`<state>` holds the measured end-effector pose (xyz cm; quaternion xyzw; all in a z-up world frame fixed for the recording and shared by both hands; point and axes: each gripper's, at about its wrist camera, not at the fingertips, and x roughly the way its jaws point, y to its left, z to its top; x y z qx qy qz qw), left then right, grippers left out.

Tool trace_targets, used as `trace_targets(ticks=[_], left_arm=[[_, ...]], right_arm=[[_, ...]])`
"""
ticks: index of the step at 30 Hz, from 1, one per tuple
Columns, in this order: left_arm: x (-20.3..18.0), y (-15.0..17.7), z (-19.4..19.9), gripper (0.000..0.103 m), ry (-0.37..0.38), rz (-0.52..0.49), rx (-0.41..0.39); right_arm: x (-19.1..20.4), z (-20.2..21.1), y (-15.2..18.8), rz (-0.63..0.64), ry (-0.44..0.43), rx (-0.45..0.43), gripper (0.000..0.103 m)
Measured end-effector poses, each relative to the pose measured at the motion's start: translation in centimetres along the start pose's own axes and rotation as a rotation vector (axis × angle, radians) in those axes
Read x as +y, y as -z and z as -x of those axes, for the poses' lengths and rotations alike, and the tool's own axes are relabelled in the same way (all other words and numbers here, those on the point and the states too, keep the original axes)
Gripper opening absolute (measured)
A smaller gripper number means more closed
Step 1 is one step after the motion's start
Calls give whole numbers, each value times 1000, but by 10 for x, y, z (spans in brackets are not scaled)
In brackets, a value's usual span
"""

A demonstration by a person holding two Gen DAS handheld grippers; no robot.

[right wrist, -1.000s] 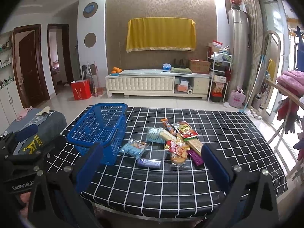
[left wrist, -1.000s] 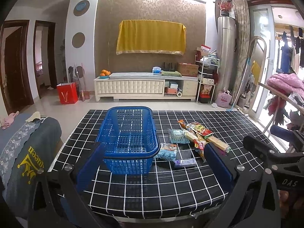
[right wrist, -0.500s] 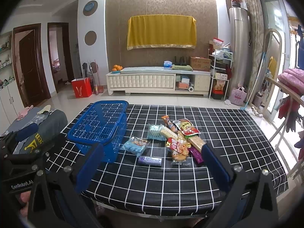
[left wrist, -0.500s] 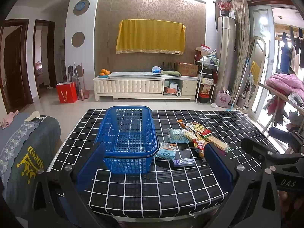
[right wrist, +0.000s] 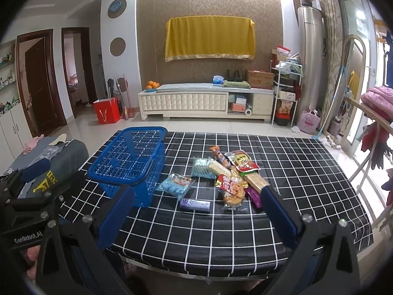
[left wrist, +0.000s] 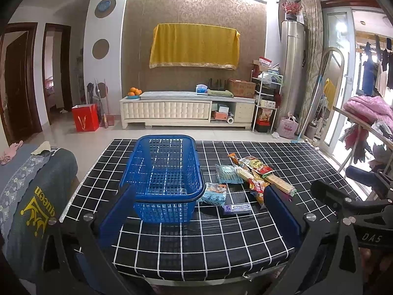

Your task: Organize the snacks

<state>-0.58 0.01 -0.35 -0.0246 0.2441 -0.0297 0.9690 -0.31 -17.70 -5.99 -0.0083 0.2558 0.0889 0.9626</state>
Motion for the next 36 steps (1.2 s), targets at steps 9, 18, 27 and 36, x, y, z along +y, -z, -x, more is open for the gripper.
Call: trace_targets(ticks=[9,18,27,36], left_arm=[[0,0,0,103,3,2,2],[1,-3,-5,103,3,1,14],[-1,-14,-30,103,-3,-8,45],[19,-16,-85,103,-48,4,122]], right_arm=[[0,0,-1,-3,-3,5,103],[-5,-13,-7,-33,-52,33,103],[-10,-41,-23,7,-74,57,103],[-12,-120,-29,122,-152,176,103]])
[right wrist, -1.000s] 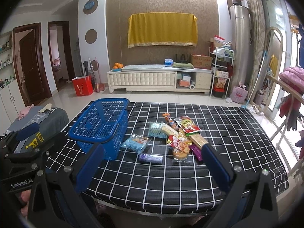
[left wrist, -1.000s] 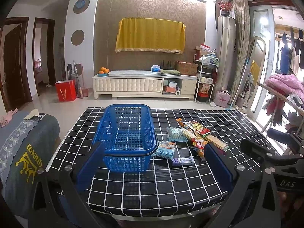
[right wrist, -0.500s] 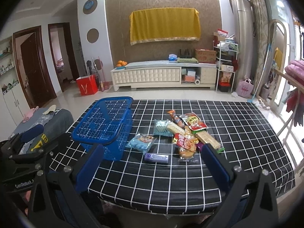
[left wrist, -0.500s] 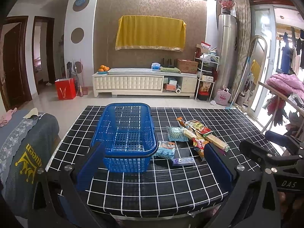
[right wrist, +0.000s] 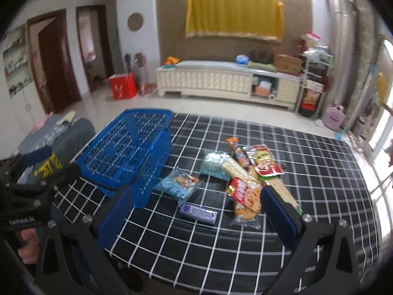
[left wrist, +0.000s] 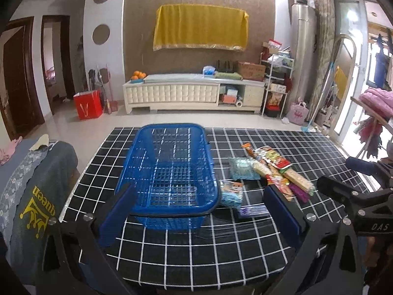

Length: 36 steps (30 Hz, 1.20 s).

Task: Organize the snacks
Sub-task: 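Reach the right tool to the light blue cake bag and grasp it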

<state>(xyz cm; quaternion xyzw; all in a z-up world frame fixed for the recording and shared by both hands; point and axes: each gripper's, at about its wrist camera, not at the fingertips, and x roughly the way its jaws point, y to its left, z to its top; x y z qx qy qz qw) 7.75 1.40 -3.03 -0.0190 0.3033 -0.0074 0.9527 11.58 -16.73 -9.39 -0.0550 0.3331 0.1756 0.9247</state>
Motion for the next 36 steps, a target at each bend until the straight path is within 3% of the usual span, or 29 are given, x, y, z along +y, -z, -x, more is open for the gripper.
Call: trace_targets(ticks=[5,8,18,22,28,33,36], left_arm=[[12,6,-29,103,-25,17,41],[13,15,-47,103,-3,9,68],[16,35,-82,103,-21,41,172],[19,41,-85,103,-78,86,158],[4,33,-86,103,-95,5,148],[7,28,-89,103,-104,13,152],[10,27,-90,103,-105,23,150]], right_arm=[[4,-44,-3,69,-92,69,103],[9,-72,-2,123,-141,119,103],[25,-151,10,309,-206,246,103],[29,-185,10,369,-252,291,103],[39,-217,4,475,-273,328,103],[37,-236,9,466,-339,403,88],[36,-235,10,456,-340,391,78]])
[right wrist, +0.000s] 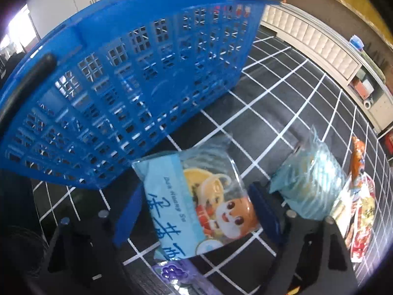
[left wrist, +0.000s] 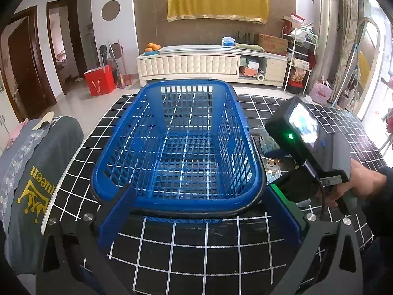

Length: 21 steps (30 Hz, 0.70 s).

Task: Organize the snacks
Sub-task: 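Reach the right tool to the light blue cake bag and grasp it, then grasp the purple Doublemint gum tube with the left tool while the right tool holds the cake bag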

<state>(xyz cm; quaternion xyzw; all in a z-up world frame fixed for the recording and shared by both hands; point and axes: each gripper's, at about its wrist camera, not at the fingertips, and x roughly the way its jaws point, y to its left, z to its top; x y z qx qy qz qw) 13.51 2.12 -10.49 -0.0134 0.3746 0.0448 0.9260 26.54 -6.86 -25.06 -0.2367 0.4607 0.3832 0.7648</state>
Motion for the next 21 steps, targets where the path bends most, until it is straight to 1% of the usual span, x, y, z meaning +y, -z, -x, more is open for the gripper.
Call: trace_targets(ticks=[3,5,7,12,16,19,21], left_arm=[[1,0,-3,103,-11,4,6],[-1,1,-3,103,-8,1,8],[-2,1,-2,103,-10,-6,7],[-7,2,4,103,-10,-17,-2],[-10,2,14,103,-4,-21,-17],[-15,2,24,103,-8,-33,-38],[-17,1,29,103,3,-33,-46]], right_arm=[[7,10,8,8,8,-32,73],[13,23,16,10,20,-64,73],[15,34,20,5,36,-88,73],[25,73,34,1,46,-128,72],[33,97,36,-11,49,-155,72],[30,115,41,-6,73,-185,73],[28,133,49,-20,76,-199,73]])
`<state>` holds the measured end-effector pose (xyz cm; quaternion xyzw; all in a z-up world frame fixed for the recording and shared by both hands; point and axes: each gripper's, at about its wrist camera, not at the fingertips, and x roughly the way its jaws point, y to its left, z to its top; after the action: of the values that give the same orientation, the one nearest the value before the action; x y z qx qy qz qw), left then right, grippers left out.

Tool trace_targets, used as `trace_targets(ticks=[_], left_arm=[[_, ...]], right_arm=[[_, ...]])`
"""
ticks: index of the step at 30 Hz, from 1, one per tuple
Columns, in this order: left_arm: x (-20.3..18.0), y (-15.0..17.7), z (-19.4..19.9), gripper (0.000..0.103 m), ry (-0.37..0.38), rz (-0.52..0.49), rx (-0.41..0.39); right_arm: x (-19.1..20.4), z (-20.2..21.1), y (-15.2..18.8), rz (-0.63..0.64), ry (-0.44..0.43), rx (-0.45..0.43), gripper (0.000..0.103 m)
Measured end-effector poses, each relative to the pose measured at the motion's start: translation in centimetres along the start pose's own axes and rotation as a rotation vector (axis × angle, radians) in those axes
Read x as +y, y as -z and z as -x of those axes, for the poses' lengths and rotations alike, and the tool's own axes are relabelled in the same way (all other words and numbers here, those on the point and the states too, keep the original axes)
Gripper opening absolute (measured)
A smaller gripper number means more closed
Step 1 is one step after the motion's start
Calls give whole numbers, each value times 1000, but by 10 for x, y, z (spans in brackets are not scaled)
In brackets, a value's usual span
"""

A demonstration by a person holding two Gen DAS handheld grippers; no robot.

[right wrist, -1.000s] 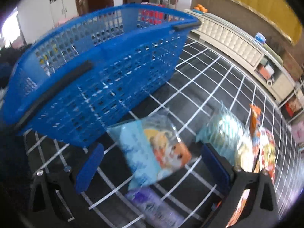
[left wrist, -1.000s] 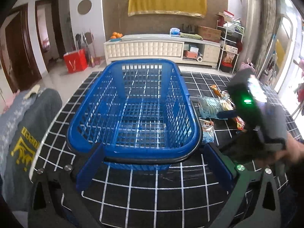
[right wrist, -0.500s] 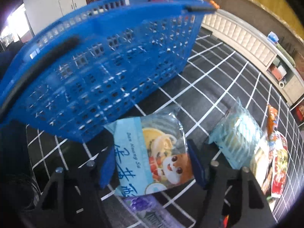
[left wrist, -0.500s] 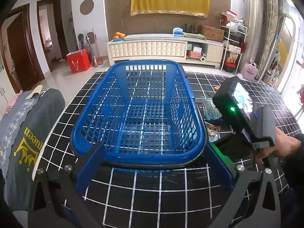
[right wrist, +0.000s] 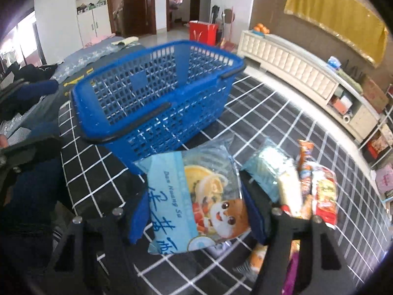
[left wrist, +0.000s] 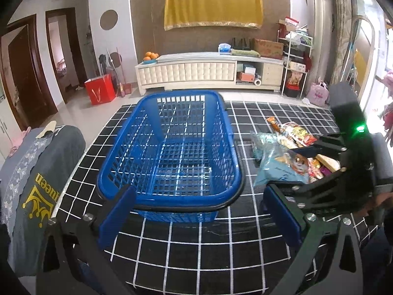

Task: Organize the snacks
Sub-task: 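Grasp the purple Doublemint gum tube with the left tool while the right tool holds the cake bag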

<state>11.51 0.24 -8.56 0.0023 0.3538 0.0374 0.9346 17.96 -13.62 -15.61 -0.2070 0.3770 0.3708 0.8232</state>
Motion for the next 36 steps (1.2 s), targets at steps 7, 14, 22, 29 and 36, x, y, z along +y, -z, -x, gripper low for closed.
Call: trace_targets(ticks=[7,14,22,29,36], left_arm=[[-20,-1,18,103,58,-64,-14],[-44,-1,20,103,146,-100,10],[-88,7,-7,103,237,-173,126],[-132,9,-49,103,278,-406,229],[-167,15,-104,103,296,-588,339]], right_arm=[[-9,46,24,-74,82,-37,73],[-28,72,61,-213,159,-38,73],[-53,79,105,-329,167,-34,73],[-70,73,128,-407,160,-31,73],[-83,53,144,-461,123,-9,73]])
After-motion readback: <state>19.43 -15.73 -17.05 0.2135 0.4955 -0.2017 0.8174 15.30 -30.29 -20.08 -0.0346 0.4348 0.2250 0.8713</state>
